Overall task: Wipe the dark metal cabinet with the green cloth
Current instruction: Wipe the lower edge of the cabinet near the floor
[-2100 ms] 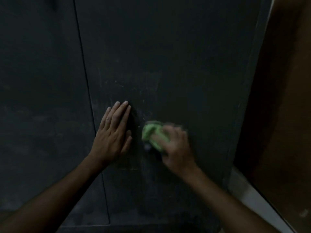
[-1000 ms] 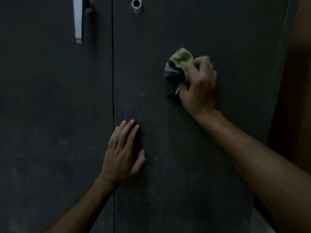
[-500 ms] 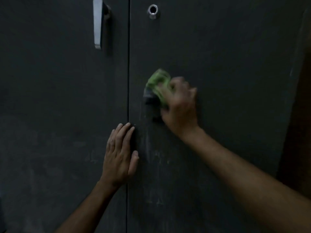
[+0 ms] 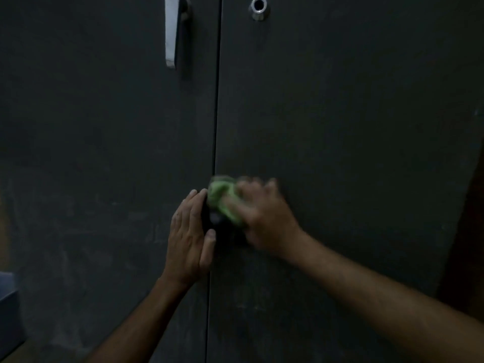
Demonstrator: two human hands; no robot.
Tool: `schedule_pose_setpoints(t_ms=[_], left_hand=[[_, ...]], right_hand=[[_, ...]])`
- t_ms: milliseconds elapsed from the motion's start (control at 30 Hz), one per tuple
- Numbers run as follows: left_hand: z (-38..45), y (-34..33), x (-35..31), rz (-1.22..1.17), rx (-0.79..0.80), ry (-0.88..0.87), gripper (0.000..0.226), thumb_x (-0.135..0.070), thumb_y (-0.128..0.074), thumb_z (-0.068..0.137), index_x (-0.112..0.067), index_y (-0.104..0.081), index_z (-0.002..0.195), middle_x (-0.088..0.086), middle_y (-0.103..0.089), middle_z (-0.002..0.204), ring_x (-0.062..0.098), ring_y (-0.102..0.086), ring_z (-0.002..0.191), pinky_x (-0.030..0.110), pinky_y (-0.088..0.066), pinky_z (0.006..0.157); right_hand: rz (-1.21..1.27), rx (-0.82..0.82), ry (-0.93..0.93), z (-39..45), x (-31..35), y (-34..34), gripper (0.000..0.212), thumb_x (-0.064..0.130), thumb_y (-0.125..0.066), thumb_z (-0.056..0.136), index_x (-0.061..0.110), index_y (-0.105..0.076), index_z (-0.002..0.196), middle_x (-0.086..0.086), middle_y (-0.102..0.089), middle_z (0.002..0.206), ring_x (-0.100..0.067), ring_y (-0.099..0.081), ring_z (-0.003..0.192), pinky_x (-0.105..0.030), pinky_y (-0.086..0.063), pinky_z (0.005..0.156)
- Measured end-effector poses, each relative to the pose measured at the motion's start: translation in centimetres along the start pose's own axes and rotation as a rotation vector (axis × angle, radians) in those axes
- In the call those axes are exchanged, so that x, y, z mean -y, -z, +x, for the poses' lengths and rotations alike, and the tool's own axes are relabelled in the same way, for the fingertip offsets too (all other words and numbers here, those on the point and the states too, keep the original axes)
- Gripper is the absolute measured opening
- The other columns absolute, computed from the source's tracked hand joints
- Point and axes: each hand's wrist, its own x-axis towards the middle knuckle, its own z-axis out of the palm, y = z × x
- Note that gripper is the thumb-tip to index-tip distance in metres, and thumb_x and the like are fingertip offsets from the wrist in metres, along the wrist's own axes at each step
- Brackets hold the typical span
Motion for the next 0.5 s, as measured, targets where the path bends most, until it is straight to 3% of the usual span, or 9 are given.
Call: schedule_pose_setpoints(t_ms=[67, 133, 267, 333, 400, 467, 500], left_hand=[[-0.2, 0.1, 0.1, -0.025, 0.012, -0.009, 0.068, -0.031, -0.037, 0.092, -0.002, -0.028, 0.154, 0.003, -0.028, 0.161, 0.021, -0.023, 0.151, 0.047, -0.024, 0.12], [-0.2, 0.2, 0.1, -0.036, 0.019, -0.026, 0.069, -0.032, -0.037, 0.093, -0.002, -0.027, 0.154, 0.002, -0.025, 0.162, 0.022, -0.022, 0.152, 0.048, -0.023, 0.12], [-0.2, 0.2, 0.0, -0.051, 0.029, -0.014, 0.069, -0.033, -0.035, 0.094, -0.001, -0.026, 0.154, 0.008, -0.028, 0.162, 0.022, -0.02, 0.153, 0.051, -0.022, 0.121], [-0.2, 0.1, -0.1, -0.056, 0.026, -0.01, 0.069, -0.033, -0.034, 0.094, 0.0, -0.026, 0.154, 0.009, -0.028, 0.162, 0.022, -0.02, 0.153, 0.052, -0.022, 0.12], [-0.1, 0.2, -0.3, -0.058, 0.025, -0.013, 0.07, -0.034, -0.034, 0.093, 0.002, -0.027, 0.153, 0.01, -0.029, 0.161, 0.024, -0.02, 0.153, 0.052, -0.021, 0.121], [-0.4, 0.2, -0.3, -0.035, 0.043, -0.046, 0.07, -0.034, -0.034, 0.093, 0.003, -0.028, 0.152, 0.012, -0.029, 0.161, 0.025, -0.02, 0.152, 0.051, -0.019, 0.122], [-0.7, 0.2, -0.4, -0.02, 0.056, -0.072, 0.07, -0.034, -0.035, 0.093, 0.002, -0.028, 0.152, 0.012, -0.029, 0.161, 0.026, -0.021, 0.152, 0.051, -0.018, 0.123]], right_hand=[[-0.077, 0.268, 0.267, -4.2, 1.1, 0.1, 0.043, 0.029, -0.051, 0.081, 0.029, -0.064, 0.122, -0.006, -0.061, 0.116, -0.023, -0.06, 0.093, -0.038, -0.046, 0.076], [-0.093, 0.282, 0.278, -3.6, -0.5, 0.7, 0.043, 0.03, -0.051, 0.08, 0.03, -0.064, 0.12, -0.006, -0.06, 0.115, -0.024, -0.059, 0.093, -0.039, -0.045, 0.077], [0.015, -0.085, -0.325, 3.2, -2.6, 1.1, 0.05, 0.021, -0.068, 0.069, 0.024, -0.066, 0.119, -0.01, -0.057, 0.109, -0.031, -0.056, 0.092, -0.039, -0.033, 0.077], [0.086, -0.152, -0.444, 2.5, -0.5, -0.1, 0.049, 0.018, -0.064, 0.072, 0.023, -0.065, 0.12, -0.01, -0.056, 0.111, -0.031, -0.054, 0.093, -0.04, -0.034, 0.077], [0.076, -0.022, -0.226, -2.2, 3.1, -2.2, 0.042, 0.018, -0.058, 0.08, 0.023, -0.065, 0.121, -0.011, -0.06, 0.113, -0.032, -0.058, 0.092, -0.041, -0.039, 0.077], [0.0, 0.227, 0.124, -8.3, 5.5, -2.8, 0.04, 0.025, -0.056, 0.082, 0.029, -0.066, 0.121, -0.005, -0.064, 0.113, -0.026, -0.061, 0.089, -0.038, -0.045, 0.074], [-0.026, 0.311, 0.206, -9.8, 5.1, -2.3, 0.041, 0.027, -0.057, 0.08, 0.032, -0.066, 0.12, -0.003, -0.064, 0.111, -0.023, -0.062, 0.088, -0.036, -0.047, 0.072]])
